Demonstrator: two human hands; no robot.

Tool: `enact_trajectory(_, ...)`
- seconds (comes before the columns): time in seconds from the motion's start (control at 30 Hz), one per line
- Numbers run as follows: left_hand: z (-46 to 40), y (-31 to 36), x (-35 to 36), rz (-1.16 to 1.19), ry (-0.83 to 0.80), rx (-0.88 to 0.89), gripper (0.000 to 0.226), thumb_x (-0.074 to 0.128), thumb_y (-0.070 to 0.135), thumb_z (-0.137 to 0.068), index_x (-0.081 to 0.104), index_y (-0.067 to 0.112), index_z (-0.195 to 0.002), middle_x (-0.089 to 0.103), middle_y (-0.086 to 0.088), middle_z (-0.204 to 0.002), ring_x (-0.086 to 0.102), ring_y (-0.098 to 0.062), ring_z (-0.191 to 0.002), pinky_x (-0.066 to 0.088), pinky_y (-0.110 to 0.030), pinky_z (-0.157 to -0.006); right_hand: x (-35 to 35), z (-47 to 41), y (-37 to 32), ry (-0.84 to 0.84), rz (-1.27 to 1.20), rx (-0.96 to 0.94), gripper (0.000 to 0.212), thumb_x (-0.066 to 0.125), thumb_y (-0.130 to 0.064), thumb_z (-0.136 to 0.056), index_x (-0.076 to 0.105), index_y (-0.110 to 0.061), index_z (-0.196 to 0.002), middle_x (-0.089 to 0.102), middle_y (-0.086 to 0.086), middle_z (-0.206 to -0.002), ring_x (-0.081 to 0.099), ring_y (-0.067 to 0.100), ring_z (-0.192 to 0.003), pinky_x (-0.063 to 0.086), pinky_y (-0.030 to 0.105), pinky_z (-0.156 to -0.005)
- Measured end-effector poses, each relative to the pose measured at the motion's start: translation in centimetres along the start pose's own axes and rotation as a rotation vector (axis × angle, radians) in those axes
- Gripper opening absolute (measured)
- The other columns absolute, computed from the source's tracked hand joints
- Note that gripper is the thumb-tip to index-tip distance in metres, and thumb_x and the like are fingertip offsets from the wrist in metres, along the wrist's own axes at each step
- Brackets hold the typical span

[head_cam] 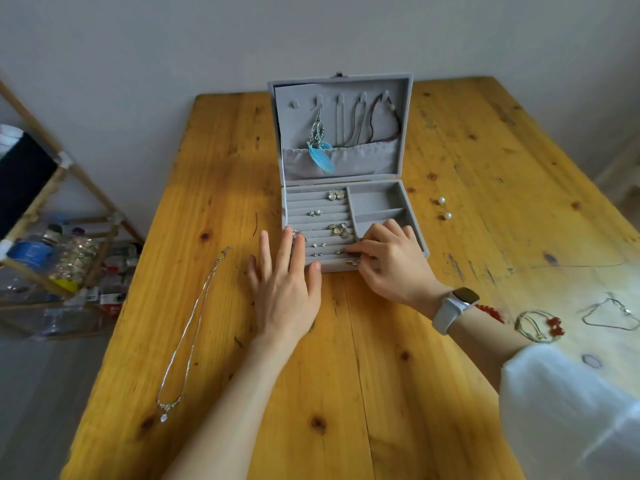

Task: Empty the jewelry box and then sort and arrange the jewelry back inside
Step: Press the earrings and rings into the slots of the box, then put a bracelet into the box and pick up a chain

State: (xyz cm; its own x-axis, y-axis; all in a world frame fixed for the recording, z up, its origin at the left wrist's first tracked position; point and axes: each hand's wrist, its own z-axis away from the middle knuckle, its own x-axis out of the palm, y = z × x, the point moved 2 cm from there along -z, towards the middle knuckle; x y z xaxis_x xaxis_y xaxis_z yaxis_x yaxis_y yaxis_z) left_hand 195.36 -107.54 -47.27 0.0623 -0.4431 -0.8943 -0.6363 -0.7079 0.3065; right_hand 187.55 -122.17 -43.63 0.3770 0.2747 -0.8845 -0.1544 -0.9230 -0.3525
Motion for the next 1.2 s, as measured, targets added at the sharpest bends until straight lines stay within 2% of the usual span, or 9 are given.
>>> enact_trajectory(0.17, 0.0, -0.1, 0.0, -0.002, -0.011, -0.002, 0.058, 0.023, 0.044, -0.09, 0.044, 0.013, -0.135, 0.033, -0.004, -0.148, 0.019, -0.032, -0.14, 0.022, -0.057, -0.105, -0.1, 0.9, 0.2, -0.013, 0.027, -0.021, 0.043, 0.034, -0.03, -0.083, 0.069, -0.019, -0.105, 0.062, -0.003, -0.08, 0.049, 0.02, -0.079, 0.034, 0.035, -0.07)
enact_trajectory(0.3, 0.1, 0.1, -0.7, 0.043, 0.042, 0.018, 0.055, 0.028, 0.04, -0.089, 0.05, 0.011, -0.13, 0.034, -0.011, -0.147, 0.026, -0.034, -0.137, 0.026, -0.056, -0.102, -1.3, 2.4, 0.3, 0.051, -0.047, -0.01, 0.04, 0.037, -0.027, -0.084, 0.066, -0.016, -0.109, 0.066, -0.003, -0.09, 0.049, 0.014, -0.088, 0.029, 0.026, -0.076)
enact_trajectory(0.53, 2.8, 4.4, -1.6, 0.176, 0.203, 0.126, 0.035, 0.042, 0.022, -0.084, 0.063, 0.01, -0.109, 0.054, -0.012, -0.123, 0.045, -0.025, -0.113, 0.04, -0.043, -0.088, -4.9, 9.2, 2.9, 0.175, -0.202, 0.164, 0.032, 0.046, -0.014, -0.085, 0.064, -0.013, -0.111, 0.063, 0.003, -0.101, 0.056, 0.02, -0.093, 0.044, 0.035, -0.079)
enact_trajectory(0.7, 4.7, 12.1, -0.2, 0.413, -0.026, 0.301, 0.038, 0.041, 0.028, -0.087, 0.062, 0.009, -0.112, 0.058, -0.006, -0.108, 0.054, -0.022, -0.101, 0.049, -0.039, -0.084, -7.0, 14.6, 6.7, 0.284, -0.114, 0.384, 0.026, 0.052, 0.002, -0.086, 0.065, -0.006, -0.108, 0.062, 0.01, -0.098, 0.055, 0.028, -0.092, 0.045, 0.039, -0.079)
enact_trajectory(0.8, 5.2, 15.4, 1.5, 0.411, -0.287, 0.259, 0.046, 0.047, 0.035, -0.092, 0.049, 0.011, -0.131, 0.049, -0.006, -0.124, 0.041, -0.02, -0.115, 0.038, -0.037, -0.099, -7.9, 16.5, 9.3, 0.221, 0.033, 0.606, 0.029, 0.052, -0.007, -0.089, 0.059, -0.007, -0.117, 0.057, 0.015, -0.11, 0.047, 0.033, -0.103, 0.042, 0.045, -0.085)
enact_trajectory(0.87, 5.3, 16.5, 2.7, 0.244, -0.324, 0.234, 0.049, 0.046, 0.042, -0.092, 0.043, 0.018, -0.135, 0.042, -0.001, -0.131, 0.032, -0.018, -0.12, 0.027, -0.033, -0.099, -8.2, 17.1, 10.4, 0.147, 0.11, 0.698, 0.032, 0.052, -0.017, -0.091, 0.056, -0.009, -0.122, 0.053, 0.015, -0.116, 0.043, 0.032, -0.108, 0.038, 0.042, -0.087)
enact_trajectory(0.93, 5.4, 16.9, 3.0, 0.164, -0.281, 0.216, 0.044, 0.047, 0.044, -0.091, 0.05, 0.023, -0.13, 0.043, 0.003, -0.129, 0.033, -0.015, -0.118, 0.025, -0.031, -0.093, -8.2, 17.3, 10.6, 0.108, 0.137, 0.705, 0.027, 0.052, -0.021, -0.091, 0.06, -0.011, -0.115, 0.053, 0.012, -0.114, 0.041, 0.03, -0.105, 0.036, 0.039, -0.086)
enact_trajectory(1.07, 5.2, 17.2, 2.9, 0.266, -0.279, 0.258, 0.018, 0.054, 0.032, -0.09, 0.061, 0.021, -0.102, 0.052, 0.005, -0.115, 0.041, -0.013, -0.108, 0.028, -0.024, -0.086, -7.9, 16.9, 10.3, 0.09, 0.109, 0.654, 0.016, 0.049, -0.015, -0.091, 0.061, -0.01, -0.101, 0.054, 0.008, -0.109, 0.042, 0.025, -0.1, 0.039, 0.035, -0.083)
enact_trajectory(1.2, 4.4, 17.0, 1.3, 0.538, -0.406, 0.234, 0.006, 0.052, 0.02, -0.092, 0.05, 0.024, -0.088, 0.061, 0.004, -0.096, 0.055, -0.008, -0.086, 0.045, -0.02, -0.072, -7.9, 15.1, 9.7, 0.15, -0.037, 0.594, 0.013, 0.046, -0.012, -0.093, 0.056, -0.009, -0.099, 0.056, 0.005, -0.1, 0.049, 0.022, -0.092, 0.044, 0.033, -0.077)
